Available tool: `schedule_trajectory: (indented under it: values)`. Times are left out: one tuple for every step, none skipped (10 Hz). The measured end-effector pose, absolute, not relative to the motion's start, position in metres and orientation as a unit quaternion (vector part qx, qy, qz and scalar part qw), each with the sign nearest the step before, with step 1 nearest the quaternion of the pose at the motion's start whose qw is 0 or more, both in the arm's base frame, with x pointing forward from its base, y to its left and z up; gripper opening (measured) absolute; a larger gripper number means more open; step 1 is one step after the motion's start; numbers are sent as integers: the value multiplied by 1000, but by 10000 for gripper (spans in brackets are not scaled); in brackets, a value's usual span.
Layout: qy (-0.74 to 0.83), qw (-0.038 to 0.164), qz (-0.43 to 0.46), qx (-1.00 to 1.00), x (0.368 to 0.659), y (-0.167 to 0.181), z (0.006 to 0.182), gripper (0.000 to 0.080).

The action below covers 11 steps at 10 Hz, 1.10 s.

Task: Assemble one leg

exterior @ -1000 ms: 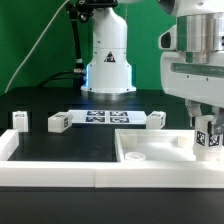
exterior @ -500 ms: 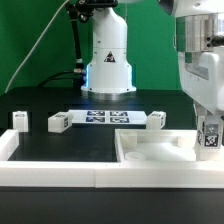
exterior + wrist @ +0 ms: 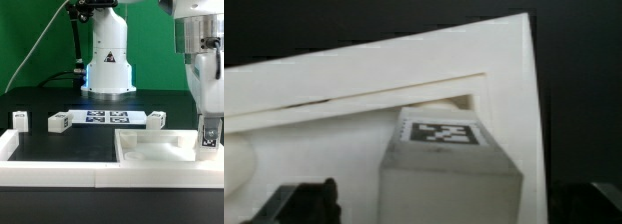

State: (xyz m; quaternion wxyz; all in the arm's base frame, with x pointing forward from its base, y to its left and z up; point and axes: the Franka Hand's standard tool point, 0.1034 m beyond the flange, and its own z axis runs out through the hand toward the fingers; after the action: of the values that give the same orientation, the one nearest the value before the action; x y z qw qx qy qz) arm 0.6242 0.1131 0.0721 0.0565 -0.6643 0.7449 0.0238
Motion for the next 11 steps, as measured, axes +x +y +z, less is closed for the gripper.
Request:
schedule_trajectory:
  values:
    - [740,57,24,-669,624,113,72,612]
    - [710,57,21,-702,624,113,72,642]
    - [663,57,18,-746,623,113,72,647]
    - [637,57,16,-769,623,115,72,647]
    - [588,58,13,-806,623,115,72,649]
    - [547,58,9,-835,623,115,72,649]
    - [501,59,6,-863,623,115,72,649]
    - [479,59,4,-876,623,115,72,649]
    - [424,56,1,-904,624,115,72,649]
    - [371,48,0,-927,625,116,74,649]
    - [303,43,-3,-952,628,117,76,649]
